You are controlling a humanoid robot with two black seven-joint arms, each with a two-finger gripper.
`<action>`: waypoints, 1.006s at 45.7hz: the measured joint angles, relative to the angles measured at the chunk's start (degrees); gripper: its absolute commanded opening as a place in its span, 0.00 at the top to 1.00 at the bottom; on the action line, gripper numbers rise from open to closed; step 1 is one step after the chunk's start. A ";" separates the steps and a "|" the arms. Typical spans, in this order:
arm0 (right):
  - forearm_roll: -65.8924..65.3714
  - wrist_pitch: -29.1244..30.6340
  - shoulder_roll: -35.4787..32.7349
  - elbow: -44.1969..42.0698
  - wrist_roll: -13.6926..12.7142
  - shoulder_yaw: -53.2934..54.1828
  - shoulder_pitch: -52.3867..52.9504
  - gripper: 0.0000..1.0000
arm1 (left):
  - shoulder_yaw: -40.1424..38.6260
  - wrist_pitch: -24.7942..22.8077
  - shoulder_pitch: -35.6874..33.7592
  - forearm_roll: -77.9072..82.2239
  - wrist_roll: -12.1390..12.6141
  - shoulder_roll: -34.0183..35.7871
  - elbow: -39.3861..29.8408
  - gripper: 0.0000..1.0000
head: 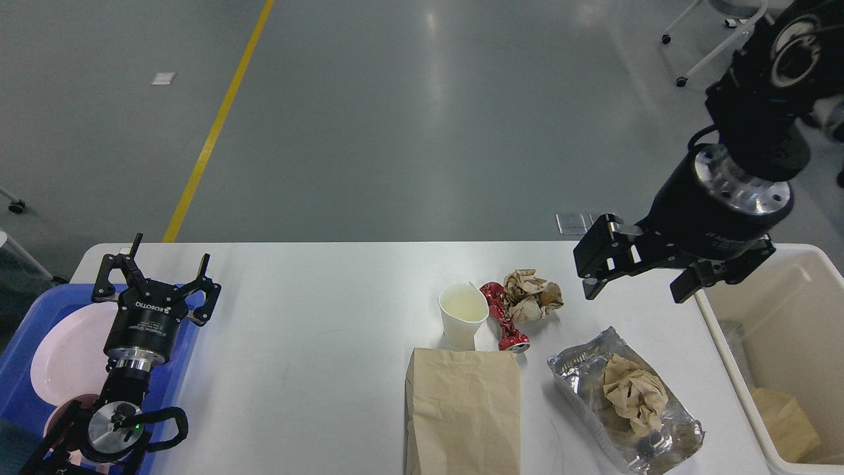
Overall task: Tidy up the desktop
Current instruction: 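Move the right gripper to the standing brown paper bag, then close the right gripper on the standing paper bag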
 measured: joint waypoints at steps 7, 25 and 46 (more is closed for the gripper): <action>0.78 -9.47 1.76 -0.23 -0.74 5.90 -8.22 0.05 | 0.00 0.00 0.00 0.00 0.00 0.00 0.00 0.04; 0.82 -25.63 9.48 -0.24 -14.80 26.57 -26.22 0.05 | 0.00 0.00 0.00 0.00 0.00 0.00 0.00 0.04; -15.04 -38.75 22.00 -13.40 -18.33 35.66 -51.40 0.02 | 0.00 0.00 0.00 0.00 0.00 0.00 0.00 0.04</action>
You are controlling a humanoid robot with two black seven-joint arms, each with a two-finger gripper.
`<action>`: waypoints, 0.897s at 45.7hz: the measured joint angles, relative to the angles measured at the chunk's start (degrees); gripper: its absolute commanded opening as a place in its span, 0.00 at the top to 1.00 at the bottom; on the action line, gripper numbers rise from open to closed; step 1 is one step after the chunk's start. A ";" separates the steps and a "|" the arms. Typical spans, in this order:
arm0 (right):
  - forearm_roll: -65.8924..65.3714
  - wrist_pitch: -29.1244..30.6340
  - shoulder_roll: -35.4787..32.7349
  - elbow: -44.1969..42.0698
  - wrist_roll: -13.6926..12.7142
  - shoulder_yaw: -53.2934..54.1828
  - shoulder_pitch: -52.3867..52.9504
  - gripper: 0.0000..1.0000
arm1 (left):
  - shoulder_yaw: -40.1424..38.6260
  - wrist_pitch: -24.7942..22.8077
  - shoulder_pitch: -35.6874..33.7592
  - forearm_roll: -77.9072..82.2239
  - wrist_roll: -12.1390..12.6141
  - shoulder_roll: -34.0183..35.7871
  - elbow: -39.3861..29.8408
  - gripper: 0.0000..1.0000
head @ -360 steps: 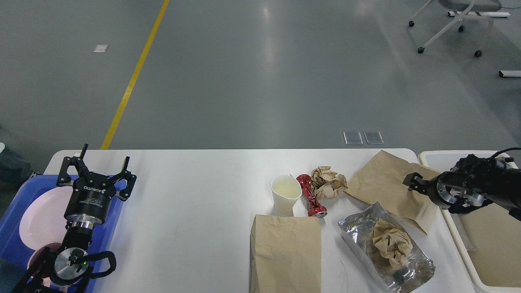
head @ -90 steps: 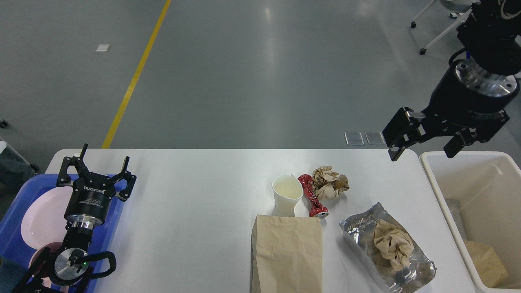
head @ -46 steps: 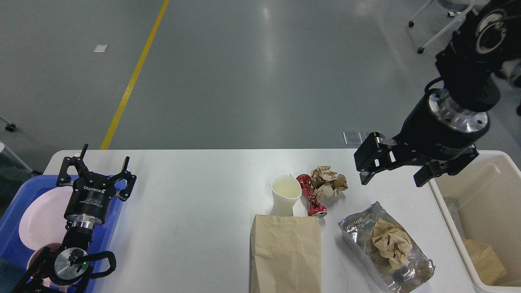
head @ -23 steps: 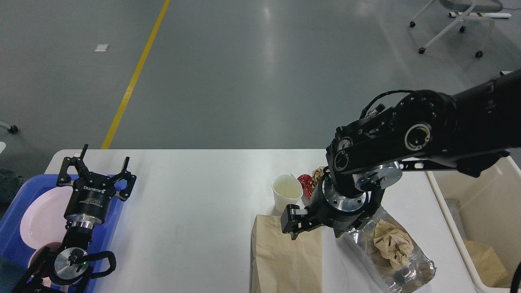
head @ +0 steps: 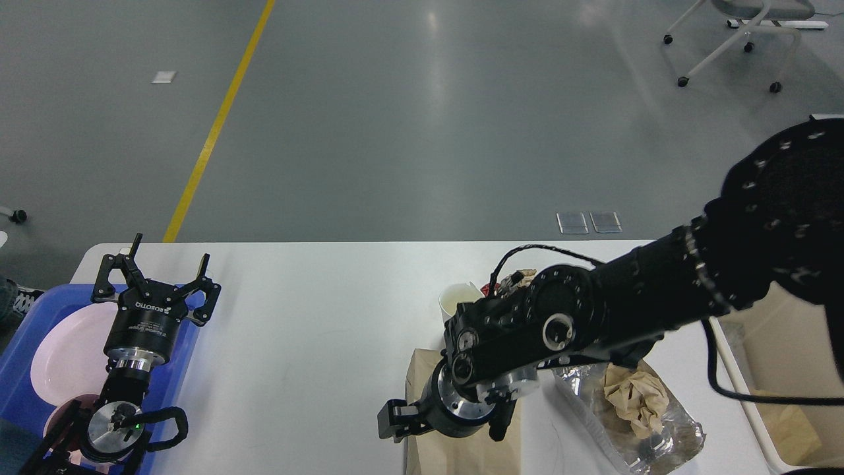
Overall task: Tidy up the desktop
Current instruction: 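Close the right gripper on the standing paper bag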
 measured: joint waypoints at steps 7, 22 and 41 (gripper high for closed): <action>-2.57 -2.33 1.92 -4.45 -1.77 0.11 -3.28 0.02 | 0.00 0.00 0.00 0.00 0.00 0.00 0.00 0.04; -10.15 -1.89 4.91 -15.77 -2.66 -0.75 -14.47 0.10 | 0.00 0.00 0.00 0.00 -0.01 0.00 0.00 0.04; -10.50 -1.83 5.07 -16.52 -2.73 -3.22 -16.30 1.00 | 0.00 -0.02 -0.01 0.00 -0.01 0.00 0.00 0.04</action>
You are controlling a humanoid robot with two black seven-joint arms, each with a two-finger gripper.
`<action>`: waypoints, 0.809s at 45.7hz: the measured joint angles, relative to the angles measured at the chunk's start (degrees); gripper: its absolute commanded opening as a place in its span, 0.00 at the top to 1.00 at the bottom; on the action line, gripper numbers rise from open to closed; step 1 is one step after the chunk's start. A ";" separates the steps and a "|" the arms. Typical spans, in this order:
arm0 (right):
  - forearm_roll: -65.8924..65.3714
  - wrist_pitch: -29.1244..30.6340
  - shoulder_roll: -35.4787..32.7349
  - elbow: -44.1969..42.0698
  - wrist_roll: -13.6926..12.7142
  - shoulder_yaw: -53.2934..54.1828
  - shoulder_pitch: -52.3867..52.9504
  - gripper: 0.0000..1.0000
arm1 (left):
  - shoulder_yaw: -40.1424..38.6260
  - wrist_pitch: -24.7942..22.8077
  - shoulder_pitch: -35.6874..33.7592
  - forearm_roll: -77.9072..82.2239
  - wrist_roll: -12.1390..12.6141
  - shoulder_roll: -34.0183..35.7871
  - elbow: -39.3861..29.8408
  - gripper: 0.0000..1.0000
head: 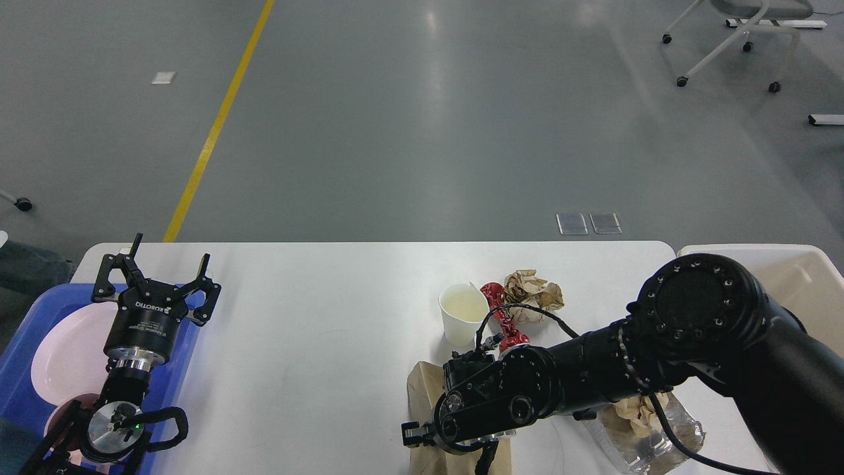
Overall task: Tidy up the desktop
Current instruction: 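Close the right gripper on the standing paper bag, then lift the paper bag and carry it into the white bin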
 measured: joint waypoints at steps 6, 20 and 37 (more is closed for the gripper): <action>3.86 0.28 -0.18 0.28 -0.10 -0.45 1.22 1.00 | 0.00 0.00 0.00 0.00 0.00 0.00 0.00 0.04; 5.76 1.92 -0.55 2.20 0.01 -1.26 2.77 1.00 | 0.00 0.00 0.00 0.00 0.00 0.00 0.00 0.04; 12.02 3.97 -3.64 5.94 0.07 -1.27 7.37 1.00 | 0.00 0.00 0.00 0.00 0.00 0.00 0.00 0.04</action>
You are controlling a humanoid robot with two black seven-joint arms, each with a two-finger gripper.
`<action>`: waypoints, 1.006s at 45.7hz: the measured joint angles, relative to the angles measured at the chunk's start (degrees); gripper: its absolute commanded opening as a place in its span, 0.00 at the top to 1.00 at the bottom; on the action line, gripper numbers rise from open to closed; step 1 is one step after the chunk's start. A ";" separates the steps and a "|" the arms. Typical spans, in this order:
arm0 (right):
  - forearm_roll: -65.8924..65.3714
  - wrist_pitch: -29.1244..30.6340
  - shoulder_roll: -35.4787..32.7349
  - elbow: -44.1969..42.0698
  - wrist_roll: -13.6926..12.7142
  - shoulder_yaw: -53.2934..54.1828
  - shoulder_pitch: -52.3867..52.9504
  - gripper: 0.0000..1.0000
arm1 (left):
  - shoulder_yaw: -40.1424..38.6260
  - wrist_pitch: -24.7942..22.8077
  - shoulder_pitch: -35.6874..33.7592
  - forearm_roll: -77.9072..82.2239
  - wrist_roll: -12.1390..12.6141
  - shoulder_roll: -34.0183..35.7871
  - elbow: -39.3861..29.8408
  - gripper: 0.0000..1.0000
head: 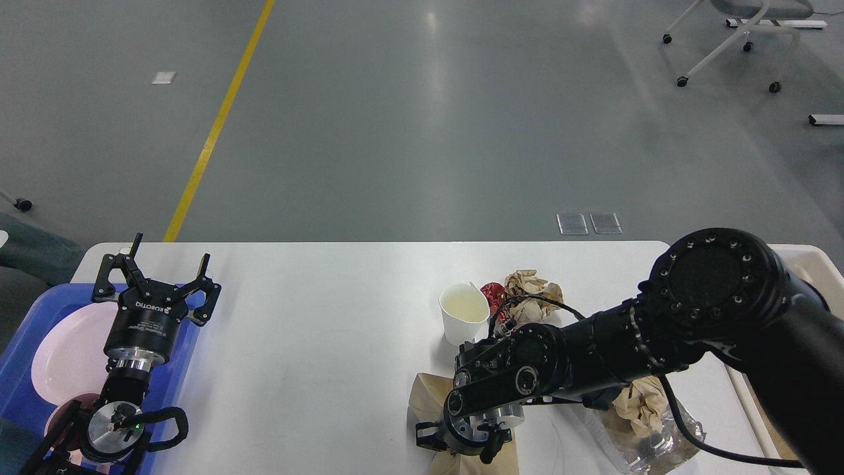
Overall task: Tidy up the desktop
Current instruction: 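Lift the paper bag and carry it into the white bin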
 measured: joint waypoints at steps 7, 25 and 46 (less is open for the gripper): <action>7.70 4.72 -5.61 6.67 0.10 0.00 10.41 1.00 | 0.00 0.00 0.00 0.00 0.00 -0.01 0.00 0.04; 22.81 26.33 -18.86 15.37 2.07 -10.84 39.67 1.00 | 0.00 0.00 0.00 0.00 0.00 0.00 0.00 0.04; 17.66 44.43 -23.46 15.54 31.98 -47.87 65.07 1.00 | 0.00 0.04 0.00 0.00 0.01 0.00 0.00 0.04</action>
